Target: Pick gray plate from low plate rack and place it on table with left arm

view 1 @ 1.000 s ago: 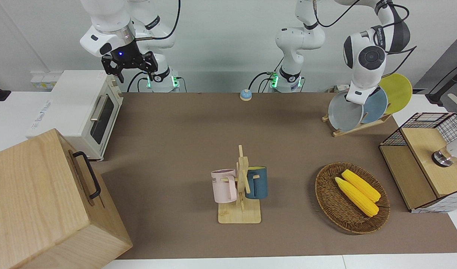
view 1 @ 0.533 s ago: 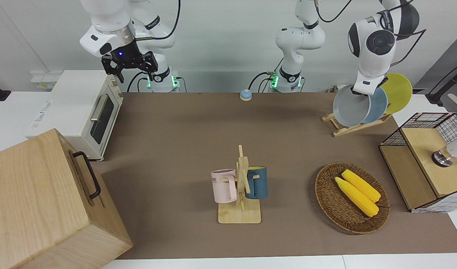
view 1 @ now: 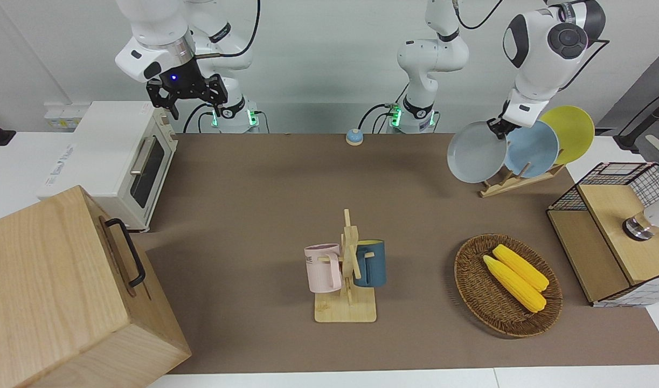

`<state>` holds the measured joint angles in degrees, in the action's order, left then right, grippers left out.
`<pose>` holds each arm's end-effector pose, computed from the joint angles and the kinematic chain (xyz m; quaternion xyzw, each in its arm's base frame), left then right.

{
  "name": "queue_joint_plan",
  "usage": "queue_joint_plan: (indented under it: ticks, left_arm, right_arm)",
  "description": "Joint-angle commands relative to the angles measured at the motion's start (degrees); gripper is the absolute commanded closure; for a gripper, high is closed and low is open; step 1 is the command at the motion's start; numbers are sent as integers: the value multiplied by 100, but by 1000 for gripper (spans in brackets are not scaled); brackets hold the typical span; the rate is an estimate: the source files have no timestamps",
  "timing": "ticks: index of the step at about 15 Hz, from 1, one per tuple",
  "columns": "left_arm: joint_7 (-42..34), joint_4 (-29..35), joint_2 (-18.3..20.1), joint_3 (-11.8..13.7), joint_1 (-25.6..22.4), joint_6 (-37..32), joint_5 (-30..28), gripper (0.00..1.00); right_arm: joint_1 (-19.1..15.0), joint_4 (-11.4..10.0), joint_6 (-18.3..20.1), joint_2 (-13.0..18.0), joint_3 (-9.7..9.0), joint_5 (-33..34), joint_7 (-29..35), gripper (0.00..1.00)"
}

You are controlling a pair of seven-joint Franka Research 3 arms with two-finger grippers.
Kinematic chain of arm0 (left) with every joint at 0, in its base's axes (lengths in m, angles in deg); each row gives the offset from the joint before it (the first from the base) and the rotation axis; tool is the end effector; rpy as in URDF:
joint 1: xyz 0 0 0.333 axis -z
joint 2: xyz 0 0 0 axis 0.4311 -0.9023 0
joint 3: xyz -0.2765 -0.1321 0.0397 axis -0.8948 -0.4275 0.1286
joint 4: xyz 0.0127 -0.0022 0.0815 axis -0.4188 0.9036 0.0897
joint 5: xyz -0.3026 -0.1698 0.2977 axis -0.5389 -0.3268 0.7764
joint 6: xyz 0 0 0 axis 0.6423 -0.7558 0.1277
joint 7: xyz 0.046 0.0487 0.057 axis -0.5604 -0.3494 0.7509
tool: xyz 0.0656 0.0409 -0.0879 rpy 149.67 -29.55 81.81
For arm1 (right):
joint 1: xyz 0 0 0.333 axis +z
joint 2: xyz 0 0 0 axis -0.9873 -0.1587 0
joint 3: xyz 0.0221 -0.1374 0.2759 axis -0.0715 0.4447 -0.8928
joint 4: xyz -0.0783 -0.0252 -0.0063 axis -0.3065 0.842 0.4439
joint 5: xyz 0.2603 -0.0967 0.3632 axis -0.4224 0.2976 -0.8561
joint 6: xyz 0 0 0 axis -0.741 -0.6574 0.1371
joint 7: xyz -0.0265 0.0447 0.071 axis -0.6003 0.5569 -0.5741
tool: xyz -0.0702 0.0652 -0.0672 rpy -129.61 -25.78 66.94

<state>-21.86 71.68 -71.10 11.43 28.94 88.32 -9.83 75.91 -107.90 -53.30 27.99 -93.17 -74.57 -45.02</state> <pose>0.5329 0.0489 0.4902 -0.9866 -0.0860 0.1120 0.0820 0.5834 0.0827 0.6406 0.9973 0.0406 -0.0604 0.0086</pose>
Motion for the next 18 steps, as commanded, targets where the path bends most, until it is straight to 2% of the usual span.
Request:
queue_joint_plan:
  ticks: [1,2,4,9,13,14,15,16,17,18]
  left_arm:
    - [-86,167,71,17,11,304,-956,1000]
    - [-86,324,71,8,20,427,-1125,1000]
    - [-77,597,80,-228,20,717,-1197,1000]
    - [-7,1406,36,-633,-33,1710,-1495,1000]
    - [28,1583,-192,-686,-33,1870,-1495,990]
    - [28,1583,-271,-686,-42,1913,-1504,932]
    - [28,1583,-298,-686,-50,1949,-1496,805]
    - [28,1583,-298,-686,-50,1949,-1495,628]
    - [11,1565,-290,-686,-59,1940,-1478,284]
    - [19,1530,-281,-686,-59,1932,-1469,202]
  right_arm:
    - [-85,35,87,27,-38,-20,-19,11]
    - [-76,35,87,27,-38,-20,-19,11]
    - [-85,35,87,27,-38,-20,-19,11]
    - [-85,35,87,27,-38,-20,-19,11]
    - [-76,35,87,27,-38,-20,-19,11]
    - [-76,35,87,27,-38,-20,-19,13]
    - [-76,35,87,27,-38,-20,-19,11]
    - [-84,35,87,27,-38,-20,-19,13]
    - [-85,35,87,27,-38,-20,-19,11]
    - [-85,35,87,27,-38,-20,-19,11]
